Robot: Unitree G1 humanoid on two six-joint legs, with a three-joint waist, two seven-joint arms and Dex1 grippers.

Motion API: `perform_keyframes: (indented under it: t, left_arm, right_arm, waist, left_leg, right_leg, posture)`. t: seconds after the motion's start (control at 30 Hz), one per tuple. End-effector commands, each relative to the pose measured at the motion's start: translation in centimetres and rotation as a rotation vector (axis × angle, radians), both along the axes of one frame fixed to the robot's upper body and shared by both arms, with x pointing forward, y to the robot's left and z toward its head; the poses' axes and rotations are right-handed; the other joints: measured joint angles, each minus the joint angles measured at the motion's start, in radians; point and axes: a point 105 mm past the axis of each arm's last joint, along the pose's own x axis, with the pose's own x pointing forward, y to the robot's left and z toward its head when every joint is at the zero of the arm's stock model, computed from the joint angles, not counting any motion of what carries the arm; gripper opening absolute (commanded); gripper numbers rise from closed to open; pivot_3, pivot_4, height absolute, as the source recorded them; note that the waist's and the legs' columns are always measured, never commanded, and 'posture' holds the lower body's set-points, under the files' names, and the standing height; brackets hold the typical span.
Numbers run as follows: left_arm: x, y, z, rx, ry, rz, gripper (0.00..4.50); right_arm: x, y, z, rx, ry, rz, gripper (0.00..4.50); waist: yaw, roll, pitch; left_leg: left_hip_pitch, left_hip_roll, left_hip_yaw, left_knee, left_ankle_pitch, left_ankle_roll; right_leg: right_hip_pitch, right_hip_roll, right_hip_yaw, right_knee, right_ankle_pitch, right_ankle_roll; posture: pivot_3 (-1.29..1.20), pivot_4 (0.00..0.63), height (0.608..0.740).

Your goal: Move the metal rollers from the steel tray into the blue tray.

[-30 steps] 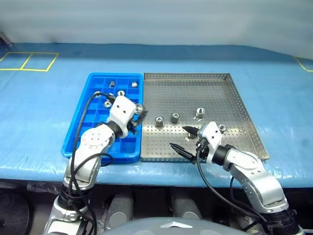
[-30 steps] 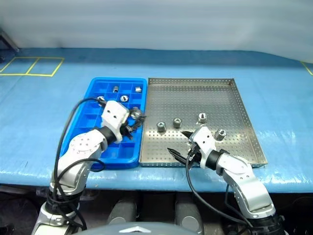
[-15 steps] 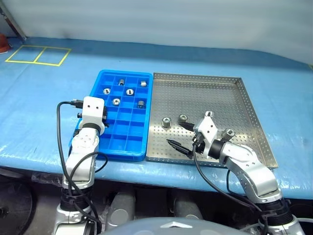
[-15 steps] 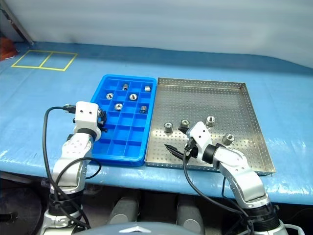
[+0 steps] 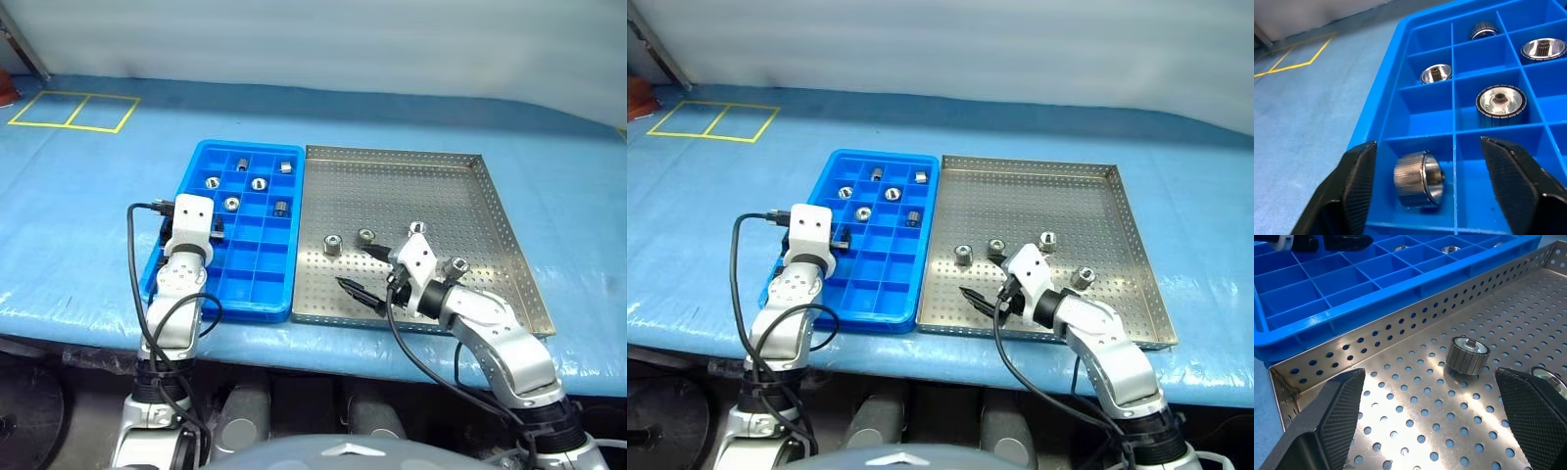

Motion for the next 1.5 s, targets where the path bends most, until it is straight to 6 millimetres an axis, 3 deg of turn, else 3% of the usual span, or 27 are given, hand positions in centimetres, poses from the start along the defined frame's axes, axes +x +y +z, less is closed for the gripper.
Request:
perform_keyframes:
  t: [0.03,0.07,0.2,0.3,0.4,0.83,1.27,1.5]
  left_arm:
    - [0.7,-3.5,5.1,-0.082,-0.241,-0.144,4.45]
    - [0.7,-4.4,5.8,-0.105,-0.272,-0.187,4.45]
    - [-0.2,-12.3,6.6,-0.212,-0.253,-0.662,4.45]
    - [-1.2,-15.3,4.7,-0.133,-0.108,-0.884,4.45]
    - [-1.6,-16.5,2.5,-0.016,0.023,-0.992,4.45]
    - [-0.3,-16.7,-2.3,0.157,0.243,-0.996,4.45]
    - [1.3,-16.9,-3.6,0.279,0.304,-0.935,4.45]
    - [0.8,-17.0,-4.5,0.316,0.399,-0.965,4.45]
  right_arm:
    - [0.0,-0.2,1.4,0.011,-0.063,-0.014,4.50]
    - [-0.1,-0.2,1.4,0.011,-0.063,-0.017,4.50]
    - [-0.1,-0.5,1.5,0.007,-0.070,-0.031,4.50]
    - [-0.2,-0.7,1.5,-0.003,-0.076,-0.046,4.50]
    - [-0.4,-0.9,1.5,-0.003,-0.080,-0.061,4.50]
    - [-1.3,-1.1,1.1,0.010,-0.080,-0.110,4.50]
    - [-1.1,-1.1,1.1,0.022,-0.094,-0.140,4.50]
    - [-1.1,-1.3,1.1,0.026,-0.098,-0.163,4.50]
  waist:
    - [0.000,0.000,0.000]
    - [0.003,0.000,0.000]
    - [-0.002,0.000,0.000]
    - [-0.013,0.000,0.000]
    - [-0.032,0.000,0.000]
    - [-0.071,0.001,-0.001]
    - [-0.087,0.002,-0.001]
    - [-0.098,0.002,-0.002]
  left_leg:
    - [0.000,0.000,0.000,0.000,0.000,0.000]
    - [0.000,0.000,0.000,0.000,0.000,0.000]
    - [0.000,-0.001,0.000,0.000,0.000,0.000]
    - [0.000,-0.001,0.001,0.000,0.000,0.000]
    - [0.000,0.000,0.000,0.000,0.000,0.000]
    - [0.001,0.000,0.000,0.000,0.000,0.000]
    - [0.002,0.000,0.001,0.000,0.000,0.000]
    - [0.002,0.000,0.000,0.000,0.000,0.000]
  right_leg:
    - [0.000,0.000,0.000,0.000,0.000,0.000]
    - [0.000,0.000,0.000,0.000,0.000,0.000]
    - [0.000,-0.001,0.000,-0.001,0.000,0.000]
    - [0.000,-0.001,0.001,-0.001,0.000,0.000]
    - [0.000,0.000,0.001,0.000,0.000,0.000]
    - [0.000,0.000,0.001,0.001,0.000,0.000]
    - [0.001,0.000,0.001,0.001,0.000,0.000]
    - [0.001,0.000,0.001,0.001,0.000,0.000]
  posture:
    - [0.18,0.150,0.740]
    - [0.18,0.150,0.740]
    - [0.14,0.150,0.740]
    - [0.11,0.150,0.740]
    - [0.08,0.150,0.740]
    - [0.03,0.150,0.740]
    - [0.00,0.150,0.740]
    - [-0.01,0.150,0.740]
